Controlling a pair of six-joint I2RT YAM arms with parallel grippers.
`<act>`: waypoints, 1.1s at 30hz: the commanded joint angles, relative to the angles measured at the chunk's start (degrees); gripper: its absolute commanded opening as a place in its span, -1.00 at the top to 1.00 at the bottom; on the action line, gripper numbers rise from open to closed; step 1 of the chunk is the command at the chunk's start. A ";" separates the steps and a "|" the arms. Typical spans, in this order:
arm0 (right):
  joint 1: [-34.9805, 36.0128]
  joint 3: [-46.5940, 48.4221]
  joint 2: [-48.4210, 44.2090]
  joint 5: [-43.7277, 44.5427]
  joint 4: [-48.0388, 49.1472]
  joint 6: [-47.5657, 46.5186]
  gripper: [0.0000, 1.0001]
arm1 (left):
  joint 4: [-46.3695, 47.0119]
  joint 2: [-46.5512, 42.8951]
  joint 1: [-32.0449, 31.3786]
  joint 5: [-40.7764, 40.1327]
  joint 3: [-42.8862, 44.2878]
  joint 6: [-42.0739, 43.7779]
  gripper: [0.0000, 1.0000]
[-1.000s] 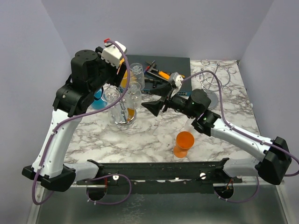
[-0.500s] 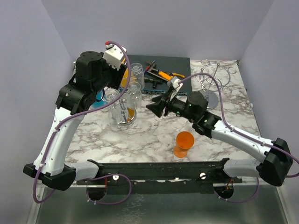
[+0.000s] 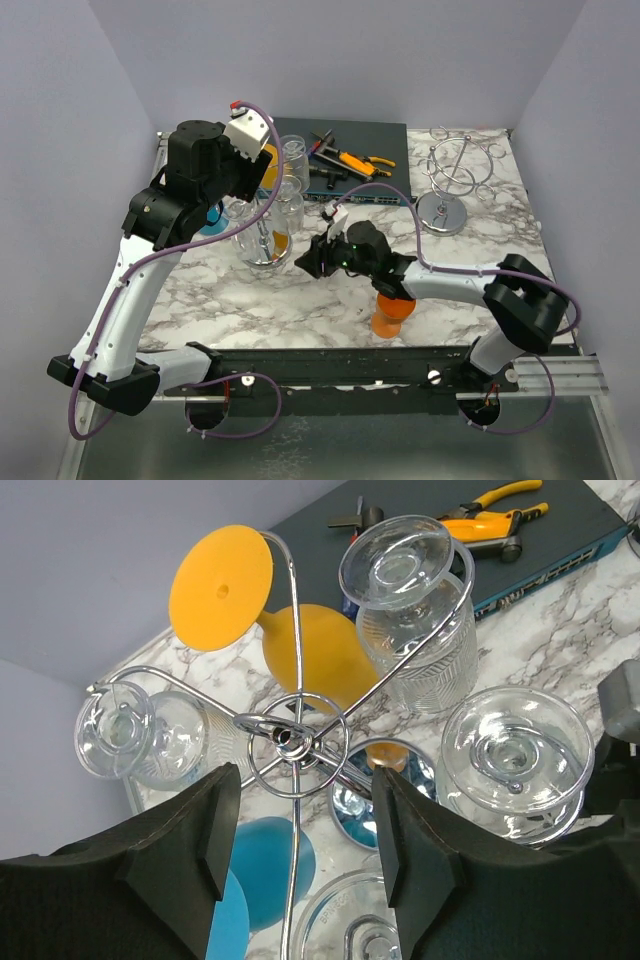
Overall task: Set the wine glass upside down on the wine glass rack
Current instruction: Move the wine rack to the center of the board.
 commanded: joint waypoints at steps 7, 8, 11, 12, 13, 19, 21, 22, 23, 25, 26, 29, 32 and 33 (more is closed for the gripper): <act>2.13 4.98 17.50 3.08 14.96 9.12 0.23 | 0.70 0.64 -0.08 -1.51 -0.92 0.80 -0.24; 2.18 5.36 18.54 3.11 15.94 9.44 0.24 | 0.98 0.32 -0.07 -1.66 -1.22 1.09 -0.24; 2.13 6.05 21.43 2.98 18.03 10.86 0.26 | 2.15 -0.81 -0.08 -2.01 -2.69 2.63 -0.24; 2.13 6.26 22.43 2.91 18.65 11.27 0.28 | 2.50 -1.09 -0.08 -2.10 -3.10 3.20 -0.24; 2.13 6.35 23.23 2.67 19.56 12.00 0.29 | 2.64 -1.14 -0.08 -2.27 -3.30 3.52 -0.24; 2.09 8.64 27.89 0.77 19.68 13.50 0.36 | 2.68 -0.70 -0.08 -2.85 -2.83 4.72 -0.24; 2.06 8.26 27.38 0.94 19.21 13.14 0.38 | 2.68 -0.91 -0.08 -2.52 -2.84 4.73 -0.24; 2.05 8.35 27.05 1.08 18.26 12.75 0.38 | 2.68 -0.96 -0.08 -2.41 -2.87 4.73 -0.24; 2.07 8.43 26.81 1.08 17.12 12.15 0.40 | 2.68 -0.99 -0.08 -2.41 -2.98 4.90 -0.24; 2.05 8.77 26.76 1.44 15.10 11.29 0.41 | 2.85 -0.99 -0.08 -2.44 -3.09 5.14 -0.25; 2.05 8.82 26.94 1.55 14.33 11.16 0.41 | 2.98 -0.98 -0.04 -2.56 -3.19 5.25 -0.25; 2.05 9.08 28.20 0.27 14.77 11.04 0.42 | 3.36 -1.05 -0.08 -2.67 -3.79 5.59 -0.26; 2.05 11.20 30.28 -0.81 13.44 11.09 0.43 | 3.47 -0.90 -0.08 -2.93 -4.10 6.28 -0.25; 2.05 11.87 31.00 -0.95 12.95 11.21 0.44 | 3.43 -0.87 -0.04 -3.07 -4.18 6.64 -0.24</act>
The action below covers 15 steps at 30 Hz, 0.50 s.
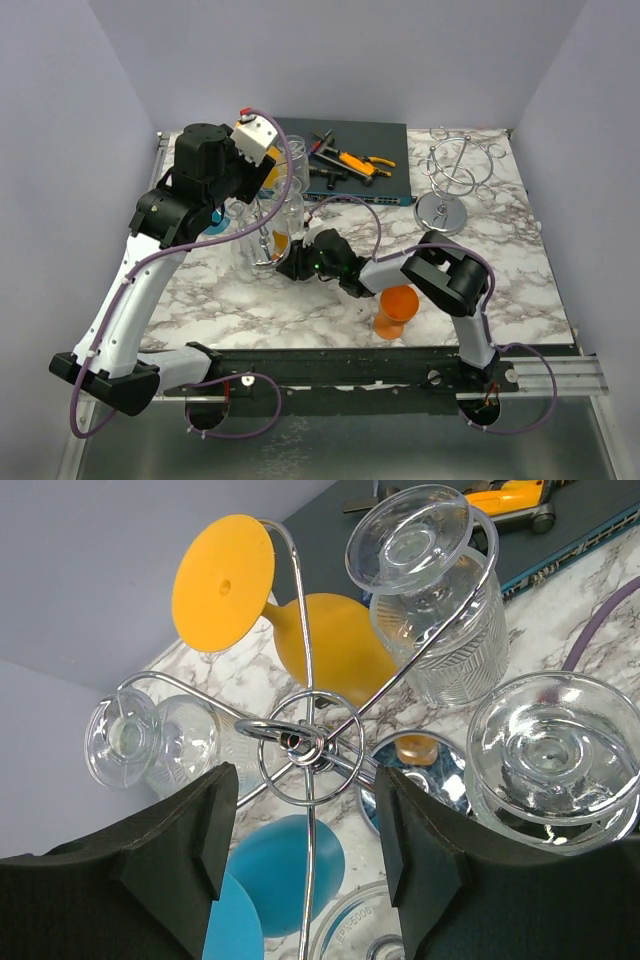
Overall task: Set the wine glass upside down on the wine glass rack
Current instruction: Move the wine rack to the center of the board.
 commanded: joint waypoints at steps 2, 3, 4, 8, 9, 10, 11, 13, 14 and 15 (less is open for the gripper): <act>0.34 4.35 4.44 -1.92 -2.90 -0.70 0.44 | 1.18 -0.55 -0.03 -2.06 -0.74 2.26 -0.23; 0.35 4.79 5.06 -2.00 -2.87 -0.42 0.44 | 1.07 -0.42 0.00 -2.32 -0.74 2.63 -0.22; 0.26 5.30 5.70 -1.76 -2.99 -0.05 0.45 | 1.16 -0.37 0.01 -2.47 -0.80 2.85 -0.22; -0.09 6.60 7.40 -0.67 -2.54 1.41 0.46 | 1.37 -0.42 0.01 -2.70 -1.69 3.61 -0.21; -0.10 6.90 7.76 -0.48 -2.50 1.56 0.47 | 1.55 -0.52 0.01 -2.70 -1.99 3.82 -0.22; -0.10 7.07 8.02 -0.13 -2.28 1.68 0.48 | 1.74 -0.50 0.01 -2.66 -2.23 4.09 -0.22; -0.18 7.29 8.35 0.13 -2.09 1.78 0.49 | 1.98 -0.55 -0.04 -2.78 -2.53 4.32 -0.22; -0.30 7.81 9.19 0.63 -1.87 2.08 0.49 | 2.25 -0.43 0.09 -2.58 -2.75 4.79 -0.22; -0.40 8.34 9.56 1.07 -1.94 2.21 0.50 | 2.19 -0.43 0.10 -2.30 -2.76 4.84 -0.21; -0.45 8.64 10.06 1.45 -1.95 2.18 0.51 | 2.23 -0.42 0.10 -2.05 -2.76 4.84 -0.21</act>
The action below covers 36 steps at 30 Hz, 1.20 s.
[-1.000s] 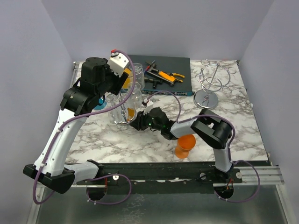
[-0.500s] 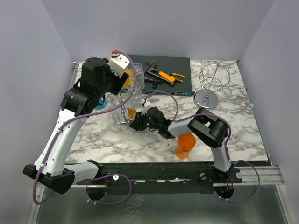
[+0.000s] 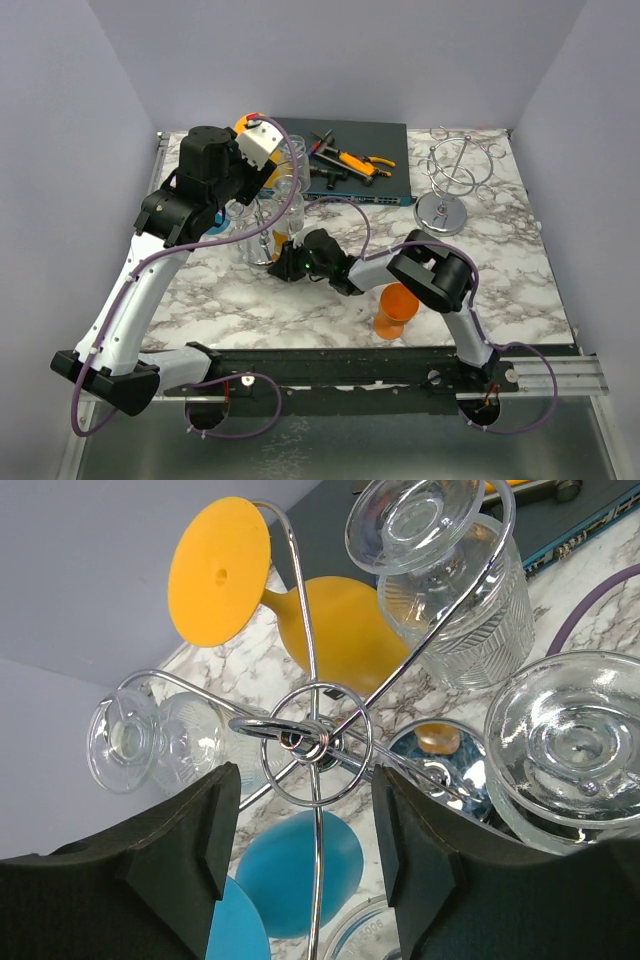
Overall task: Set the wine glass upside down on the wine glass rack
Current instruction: Move the wine rack to the center of the board.
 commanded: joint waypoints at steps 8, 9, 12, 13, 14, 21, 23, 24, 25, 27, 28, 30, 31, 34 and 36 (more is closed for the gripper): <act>-1.95 4.08 6.02 4.28 0.58 0.97 0.52 | 1.44 -0.16 0.35 -1.32 -0.53 2.14 -0.20; -2.04 4.20 6.21 4.29 0.85 0.87 0.52 | 1.58 -0.11 0.36 -1.30 -0.57 2.17 -0.20; -2.38 4.38 6.68 5.20 0.94 0.52 0.53 | 1.78 0.06 0.36 -1.13 -0.83 2.44 -0.20; -2.48 4.39 6.80 5.26 1.00 0.56 0.55 | 1.88 0.18 0.44 -1.19 -0.98 2.50 -0.20; -2.66 4.32 6.92 5.35 1.26 0.52 0.55 | 2.04 0.16 0.45 -1.21 -1.09 2.60 -0.20; -3.94 4.56 7.34 5.87 1.52 -0.06 0.56 | 2.59 0.70 0.62 -0.95 -1.29 2.84 -0.18; -4.24 4.79 7.57 6.09 1.47 -0.39 0.56 | 2.76 0.73 0.70 -0.95 -1.37 2.89 -0.18; -4.38 4.94 7.67 6.26 1.47 -0.68 0.56 | 2.81 0.89 0.71 -0.94 -1.32 2.93 -0.18; -4.58 5.12 7.79 6.31 1.35 -0.77 0.56 | 2.81 0.89 0.79 -0.95 -1.24 2.99 -0.18; -4.91 5.48 7.94 6.48 1.21 -1.31 0.56 | 2.96 0.90 0.80 -0.86 -1.14 3.15 -0.18; -5.10 5.68 7.98 6.45 1.18 -1.55 0.56 | 3.04 0.86 0.78 -0.80 -1.09 3.19 -0.18; -5.71 6.07 7.94 6.34 1.10 -1.83 0.57 | 3.12 0.99 0.89 -0.77 -0.98 3.32 -0.18; -5.97 6.22 7.98 6.18 1.00 -2.17 0.56 | 3.20 0.92 0.88 -0.82 -0.88 3.43 -0.18; -6.70 6.85 7.89 5.90 0.48 -3.12 0.56 | 3.43 1.13 1.06 -0.86 -1.07 3.71 -0.18; -7.01 7.27 7.87 5.54 0.10 -3.66 0.56 | 3.59 1.16 1.19 -0.77 -1.21 3.68 -0.18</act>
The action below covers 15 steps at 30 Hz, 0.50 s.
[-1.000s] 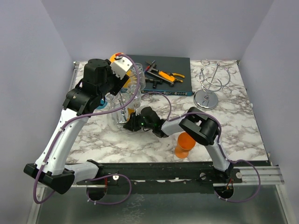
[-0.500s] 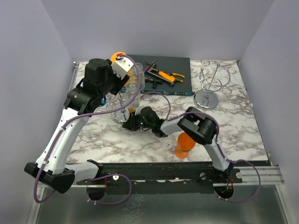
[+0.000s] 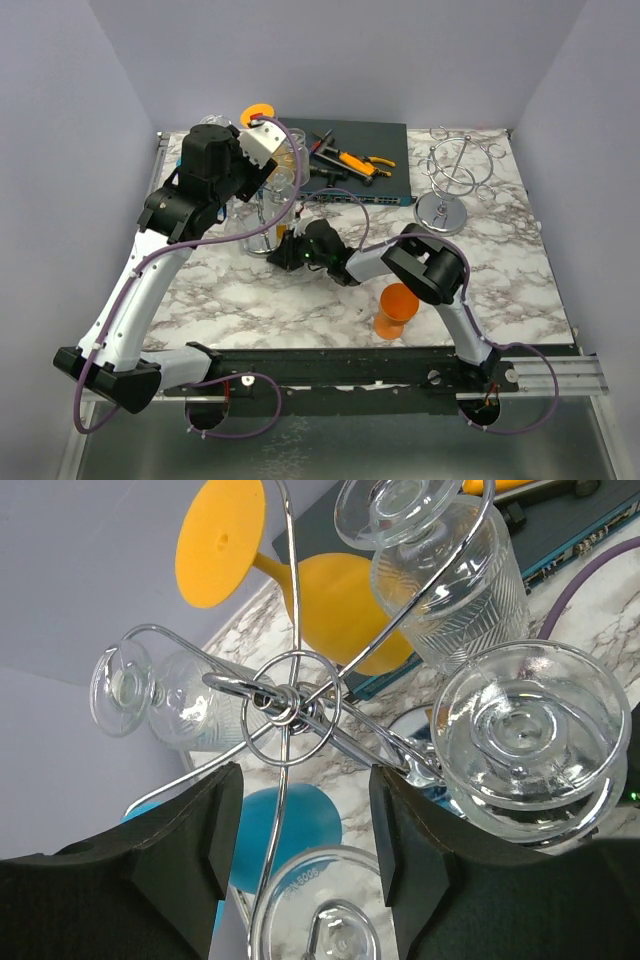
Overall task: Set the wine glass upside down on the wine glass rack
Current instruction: Move the wine rack to the center of the board.
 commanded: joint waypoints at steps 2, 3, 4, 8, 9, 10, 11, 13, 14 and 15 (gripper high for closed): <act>-4.55 2.26 3.00 8.30 -2.44 -4.44 0.56 | 1.64 0.31 0.60 -0.69 -0.70 0.71 -0.18; -4.57 2.32 3.15 8.26 -2.49 -4.43 0.57 | 1.69 0.19 0.69 -0.69 -0.79 0.68 -0.18; -4.65 2.48 3.24 8.25 -2.43 -4.44 0.56 | 1.73 0.18 0.69 -0.69 -0.80 0.73 -0.18; -4.66 3.12 3.69 8.25 -2.23 -4.03 0.57 | 1.73 -0.04 0.94 -0.76 -0.96 0.90 -0.17; -4.66 3.35 3.73 8.20 -2.16 -4.05 0.57 | 1.72 -0.12 1.03 -0.77 -0.91 1.03 -0.17; -4.65 3.46 3.79 8.04 -1.98 -4.02 0.57 | 1.74 -0.19 1.02 -0.78 -0.81 1.08 -0.17; -4.66 3.56 3.61 7.86 -1.84 -4.00 0.57 | 1.72 -0.21 1.10 -0.77 -0.63 1.10 -0.17; -4.66 3.29 3.00 7.56 -1.81 -4.16 0.58 | 1.72 -0.36 1.13 -0.75 -0.19 1.25 -0.17; -4.66 2.95 2.48 7.46 -1.93 -4.33 0.58 | 1.74 -0.39 1.13 -0.77 0.19 1.32 -0.17; -4.66 2.44 1.66 7.38 -2.04 -4.49 0.57 | 1.64 -0.42 1.13 -0.77 0.81 1.34 -0.18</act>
